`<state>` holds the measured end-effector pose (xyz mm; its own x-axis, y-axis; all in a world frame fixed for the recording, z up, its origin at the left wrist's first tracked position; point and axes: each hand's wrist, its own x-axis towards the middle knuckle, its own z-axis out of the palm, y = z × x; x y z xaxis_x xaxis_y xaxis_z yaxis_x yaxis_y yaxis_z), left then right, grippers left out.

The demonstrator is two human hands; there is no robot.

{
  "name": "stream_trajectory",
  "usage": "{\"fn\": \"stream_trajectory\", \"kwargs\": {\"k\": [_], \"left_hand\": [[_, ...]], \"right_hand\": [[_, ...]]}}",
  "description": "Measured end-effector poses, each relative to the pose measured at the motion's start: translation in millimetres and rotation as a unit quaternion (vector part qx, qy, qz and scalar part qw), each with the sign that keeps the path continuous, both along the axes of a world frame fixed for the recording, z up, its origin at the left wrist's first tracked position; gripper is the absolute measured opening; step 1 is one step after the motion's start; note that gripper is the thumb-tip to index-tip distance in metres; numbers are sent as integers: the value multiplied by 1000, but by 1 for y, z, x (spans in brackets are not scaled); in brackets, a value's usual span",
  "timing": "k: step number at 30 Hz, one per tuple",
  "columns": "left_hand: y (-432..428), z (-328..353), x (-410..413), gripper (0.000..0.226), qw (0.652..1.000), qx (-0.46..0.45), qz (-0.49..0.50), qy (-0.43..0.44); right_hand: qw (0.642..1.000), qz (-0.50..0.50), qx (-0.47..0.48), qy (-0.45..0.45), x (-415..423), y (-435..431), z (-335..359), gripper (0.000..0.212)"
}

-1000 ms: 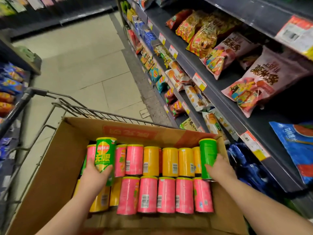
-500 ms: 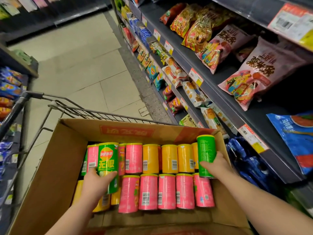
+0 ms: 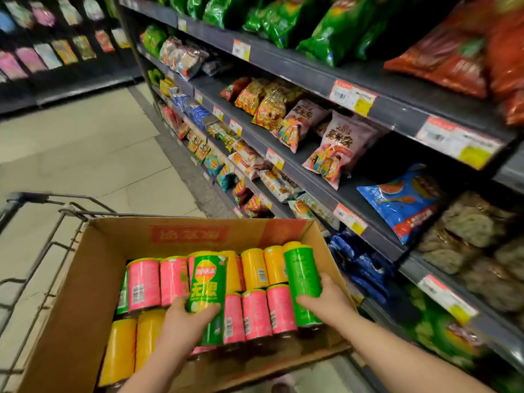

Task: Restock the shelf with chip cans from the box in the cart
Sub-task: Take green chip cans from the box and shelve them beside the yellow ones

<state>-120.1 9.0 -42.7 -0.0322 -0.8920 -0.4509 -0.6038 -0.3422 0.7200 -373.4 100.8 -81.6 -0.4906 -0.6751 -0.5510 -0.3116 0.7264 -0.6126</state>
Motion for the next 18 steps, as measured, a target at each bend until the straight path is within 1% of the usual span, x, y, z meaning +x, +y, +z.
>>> {"fn": "stream_trajectory", "kwargs": {"k": [3, 4, 6, 7, 9, 10, 11, 13, 14, 17, 18], "left_hand": [[22, 17, 0, 53, 999, -16, -20, 37], [29, 22, 1, 53, 998, -26, -28, 49], [43, 34, 4, 36, 995, -40, -48, 76], [49, 36, 6, 32, 994, -45, -57, 81], [62, 46, 9, 33, 991, -56, -70, 103], [71, 52, 9, 30, 989, -59, -79, 113], [79, 57, 8, 37, 988, -58, -84, 112], [95, 65, 5, 82, 984, -70, -125, 104], [103, 67, 3, 93, 982, -72, -140, 105], [131, 74, -5, 103, 972, -83, -192, 110], [142, 76, -9, 97, 968, -80, -206, 116]], "right_hand": [[1000, -3, -16, 26, 16, 25, 22, 69], [999, -7, -24, 33, 22, 33, 29, 70], [998, -16, -41, 42, 34, 49, 45, 70], [997, -20, -52, 46, 40, 58, 52, 68], [995, -33, -82, 47, 51, 78, 67, 69], [993, -42, -95, 48, 55, 88, 72, 71], [991, -49, -110, 51, 60, 99, 78, 72], [988, -66, -128, 59, 67, 123, 90, 72], [986, -80, -130, 64, 70, 135, 95, 71], [981, -126, -127, 78, 79, 174, 104, 68], [979, -141, -124, 80, 81, 187, 106, 69]]}}
